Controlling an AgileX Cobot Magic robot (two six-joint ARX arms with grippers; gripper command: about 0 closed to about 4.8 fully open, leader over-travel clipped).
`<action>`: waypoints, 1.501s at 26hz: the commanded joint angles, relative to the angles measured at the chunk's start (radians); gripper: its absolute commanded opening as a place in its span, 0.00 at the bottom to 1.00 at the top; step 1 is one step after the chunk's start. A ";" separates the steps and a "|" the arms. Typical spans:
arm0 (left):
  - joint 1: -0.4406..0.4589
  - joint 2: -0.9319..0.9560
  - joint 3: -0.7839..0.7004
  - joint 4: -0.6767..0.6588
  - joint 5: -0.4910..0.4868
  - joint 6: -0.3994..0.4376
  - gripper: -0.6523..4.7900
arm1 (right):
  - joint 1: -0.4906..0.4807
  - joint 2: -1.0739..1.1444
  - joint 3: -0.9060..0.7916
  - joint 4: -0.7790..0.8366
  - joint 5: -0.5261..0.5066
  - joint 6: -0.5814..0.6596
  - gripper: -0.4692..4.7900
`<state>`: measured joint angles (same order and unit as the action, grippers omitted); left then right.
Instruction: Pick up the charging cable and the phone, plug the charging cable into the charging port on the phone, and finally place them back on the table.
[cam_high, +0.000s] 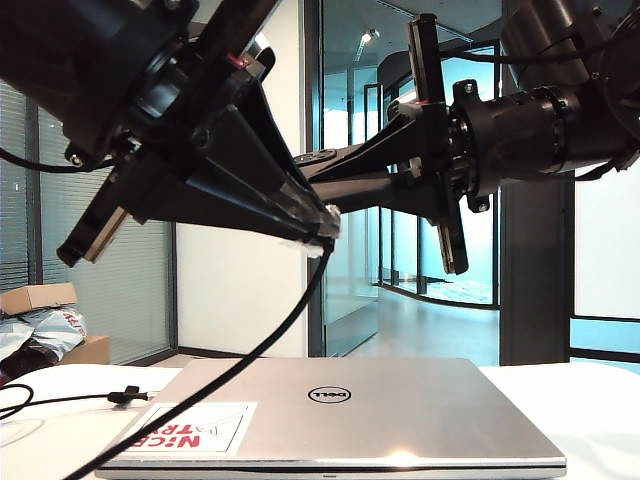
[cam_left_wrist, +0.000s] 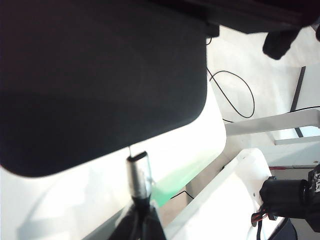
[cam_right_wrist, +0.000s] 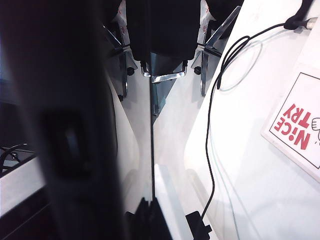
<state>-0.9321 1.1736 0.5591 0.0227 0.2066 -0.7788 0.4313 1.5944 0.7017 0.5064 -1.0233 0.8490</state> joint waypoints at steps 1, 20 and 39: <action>0.001 -0.004 0.002 0.038 -0.010 0.004 0.11 | -0.001 -0.010 0.006 0.022 -0.023 -0.001 0.08; 0.001 -0.004 0.002 0.034 -0.010 0.004 0.11 | -0.028 -0.011 0.007 0.097 -0.023 0.071 0.08; 0.001 -0.004 0.002 0.035 -0.011 0.005 0.11 | -0.051 -0.011 0.005 0.048 0.015 0.071 0.08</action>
<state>-0.9321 1.1732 0.5594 0.0422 0.1982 -0.7788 0.3790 1.5925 0.7013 0.5175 -0.9989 0.9230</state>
